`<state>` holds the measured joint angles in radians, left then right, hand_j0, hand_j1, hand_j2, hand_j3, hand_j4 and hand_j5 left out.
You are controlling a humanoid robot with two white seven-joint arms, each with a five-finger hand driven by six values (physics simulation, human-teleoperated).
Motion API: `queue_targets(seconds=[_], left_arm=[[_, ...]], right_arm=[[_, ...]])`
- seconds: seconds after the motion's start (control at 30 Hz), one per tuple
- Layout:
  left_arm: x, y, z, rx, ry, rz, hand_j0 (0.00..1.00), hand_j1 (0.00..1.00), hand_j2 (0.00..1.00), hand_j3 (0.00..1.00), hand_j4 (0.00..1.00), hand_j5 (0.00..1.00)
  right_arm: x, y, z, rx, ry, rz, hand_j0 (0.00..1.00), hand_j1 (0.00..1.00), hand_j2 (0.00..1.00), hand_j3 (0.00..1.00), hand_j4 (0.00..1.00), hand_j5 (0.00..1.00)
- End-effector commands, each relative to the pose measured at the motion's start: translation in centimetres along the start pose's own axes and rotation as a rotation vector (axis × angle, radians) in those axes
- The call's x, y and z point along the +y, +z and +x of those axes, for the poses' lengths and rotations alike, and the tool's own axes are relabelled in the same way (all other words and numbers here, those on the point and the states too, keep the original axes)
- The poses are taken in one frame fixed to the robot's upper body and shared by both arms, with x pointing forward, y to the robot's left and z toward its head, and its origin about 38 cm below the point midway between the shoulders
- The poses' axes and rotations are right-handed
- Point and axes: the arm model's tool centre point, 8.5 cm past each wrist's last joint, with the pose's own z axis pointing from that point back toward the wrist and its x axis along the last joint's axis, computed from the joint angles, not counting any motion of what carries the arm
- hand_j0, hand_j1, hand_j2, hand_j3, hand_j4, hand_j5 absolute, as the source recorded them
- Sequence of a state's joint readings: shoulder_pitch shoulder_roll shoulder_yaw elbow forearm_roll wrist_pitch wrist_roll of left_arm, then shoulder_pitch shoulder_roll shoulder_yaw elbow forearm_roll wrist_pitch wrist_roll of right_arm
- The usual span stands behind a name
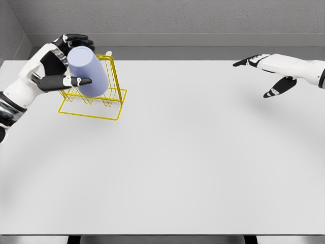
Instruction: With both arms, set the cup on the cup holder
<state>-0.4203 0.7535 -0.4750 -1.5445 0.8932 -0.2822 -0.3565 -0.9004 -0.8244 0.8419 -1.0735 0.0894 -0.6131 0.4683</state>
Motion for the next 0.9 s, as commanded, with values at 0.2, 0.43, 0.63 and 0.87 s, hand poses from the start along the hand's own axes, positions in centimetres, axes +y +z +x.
queue_targets(seconds=[0.2,0.43,0.63,0.87], left_arm=[[0.0,0.1,0.1,0.000,-0.007,-0.003,1.00,1.00,1.00,1.00,1.00,1.00],[-1.2,0.0,0.8,-0.037,-0.007,-0.080,1.00,1.00,1.00,1.00,1.00,1.00],[-4.1,2.4,4.8,-0.158,-0.148,-0.343,1.00,1.00,1.00,1.00,1.00,1.00],[-3.9,6.9,4.0,-0.055,-0.279,-0.430,1.00,1.00,1.00,1.00,1.00,1.00]], right_arm=[[-0.1,0.1,0.0,0.000,-0.005,-0.005,1.00,1.00,1.00,1.00,1.00,1.00],[0.0,-0.1,0.1,-0.003,-0.006,-0.004,1.00,1.00,1.00,1.00,1.00,1.00],[0.0,-0.1,0.1,-0.003,-0.006,-0.003,1.00,1.00,1.00,1.00,1.00,1.00],[0.0,-0.2,0.1,-0.004,-0.007,-0.003,1.00,1.00,1.00,1.00,1.00,1.00]])
